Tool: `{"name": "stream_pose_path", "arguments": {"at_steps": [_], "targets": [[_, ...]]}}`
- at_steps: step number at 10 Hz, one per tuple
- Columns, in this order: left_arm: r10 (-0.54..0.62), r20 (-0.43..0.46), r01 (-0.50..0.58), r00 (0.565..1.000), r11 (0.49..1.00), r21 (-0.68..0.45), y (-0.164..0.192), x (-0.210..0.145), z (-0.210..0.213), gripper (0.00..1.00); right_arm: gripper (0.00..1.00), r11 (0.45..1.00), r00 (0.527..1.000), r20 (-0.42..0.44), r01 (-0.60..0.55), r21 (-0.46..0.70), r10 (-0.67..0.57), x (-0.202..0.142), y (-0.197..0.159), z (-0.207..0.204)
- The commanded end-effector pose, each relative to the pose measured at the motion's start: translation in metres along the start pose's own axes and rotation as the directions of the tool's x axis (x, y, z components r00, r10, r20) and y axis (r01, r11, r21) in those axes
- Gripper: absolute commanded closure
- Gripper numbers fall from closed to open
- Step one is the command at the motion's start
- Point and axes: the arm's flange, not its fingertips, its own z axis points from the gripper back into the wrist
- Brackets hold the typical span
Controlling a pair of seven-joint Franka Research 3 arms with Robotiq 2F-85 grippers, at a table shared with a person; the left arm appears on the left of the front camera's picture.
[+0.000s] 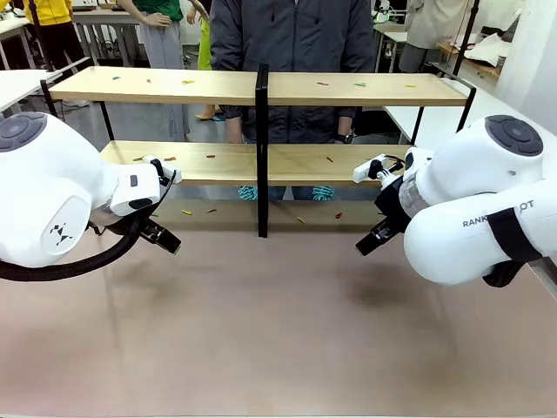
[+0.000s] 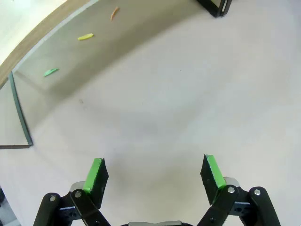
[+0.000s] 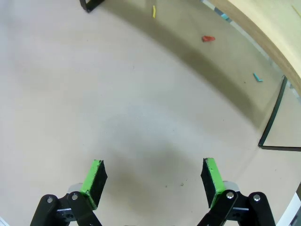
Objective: Clean the shelves.
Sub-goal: Pick up the Duster when the human hands it over.
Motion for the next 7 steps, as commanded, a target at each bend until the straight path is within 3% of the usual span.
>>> {"name": "stream_pose_path", "arguments": {"at_steps": [1,2,4,6,7], "targets": [[-0.016,0.058,0.016,0.998,1.0,0.003,-0.001,-0.003,0.043,0.0,0.0,0.999,0.997,0.074,-0.037,0.011,0.036,-0.001,-0.011,0.076],[-0.059,0.143,0.058,0.988,0.998,0.014,-0.006,-0.017,0.105,0.0,0.0,0.999,0.988,0.147,-0.051,-0.011,0.052,-0.009,-0.016,0.133],[-0.196,0.392,0.18,0.899,0.981,0.077,-0.032,-0.079,0.224,0.0,0.0,0.994,0.956,0.276,-0.093,-0.05,0.103,-0.044,-0.01,0.223],[-0.199,0.512,0.136,0.836,0.978,0.158,-0.054,-0.128,0.265,0.0,0.0,0.991,0.93,0.347,-0.094,-0.098,0.123,-0.078,-0.001,0.257],[-0.17,0.543,0.128,0.822,0.985,0.114,-0.058,-0.137,0.268,0.0,0.0,0.993,0.937,0.337,-0.067,-0.094,0.095,-0.081,0.003,0.254]]}}
